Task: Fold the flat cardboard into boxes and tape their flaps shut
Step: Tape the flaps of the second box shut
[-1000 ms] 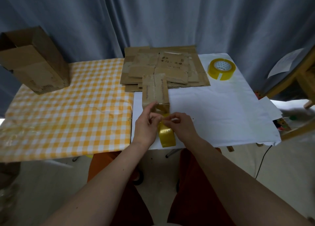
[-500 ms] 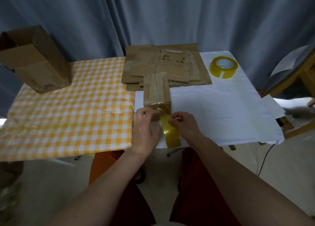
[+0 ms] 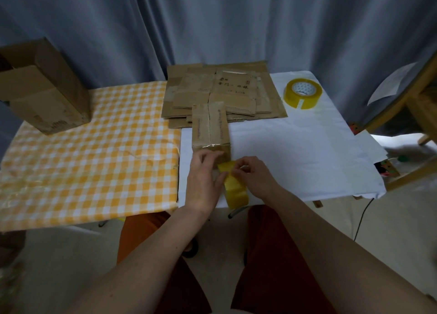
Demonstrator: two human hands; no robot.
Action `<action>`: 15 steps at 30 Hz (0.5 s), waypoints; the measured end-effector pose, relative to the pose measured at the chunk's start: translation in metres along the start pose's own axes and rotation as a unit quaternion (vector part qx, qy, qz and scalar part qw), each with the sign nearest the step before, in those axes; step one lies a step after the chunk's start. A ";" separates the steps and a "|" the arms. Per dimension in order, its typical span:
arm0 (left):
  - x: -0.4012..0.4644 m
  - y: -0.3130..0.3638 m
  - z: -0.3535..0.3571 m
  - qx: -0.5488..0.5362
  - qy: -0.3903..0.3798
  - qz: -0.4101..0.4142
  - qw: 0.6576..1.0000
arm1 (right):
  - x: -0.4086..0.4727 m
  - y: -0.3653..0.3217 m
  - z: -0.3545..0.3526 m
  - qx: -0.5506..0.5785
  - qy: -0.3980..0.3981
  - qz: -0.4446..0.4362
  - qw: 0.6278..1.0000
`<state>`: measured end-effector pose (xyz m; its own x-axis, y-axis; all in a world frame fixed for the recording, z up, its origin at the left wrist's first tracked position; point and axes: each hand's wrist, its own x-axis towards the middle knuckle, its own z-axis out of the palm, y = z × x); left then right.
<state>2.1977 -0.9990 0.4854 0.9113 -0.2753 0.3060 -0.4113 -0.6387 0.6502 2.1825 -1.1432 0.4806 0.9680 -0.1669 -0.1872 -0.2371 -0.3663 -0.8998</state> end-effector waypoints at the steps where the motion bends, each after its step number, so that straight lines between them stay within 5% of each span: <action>1: 0.000 0.001 0.000 -0.001 0.009 0.006 1.000 | 0.000 0.000 0.000 0.003 -0.001 0.000 1.000; 10: -0.002 0.005 0.005 0.017 -0.055 0.005 0.998 | -0.002 -0.003 -0.002 0.031 -0.012 -0.009 0.999; 15: 0.009 0.006 0.008 -0.017 -0.019 -0.078 0.997 | -0.002 0.000 -0.002 0.029 -0.011 -0.009 0.999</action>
<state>2.2033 -1.0111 0.4866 0.9637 -0.2020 0.1743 -0.2651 -0.6518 0.7106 2.1799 -1.1444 0.4814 0.9739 -0.1407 -0.1781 -0.2146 -0.3153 -0.9244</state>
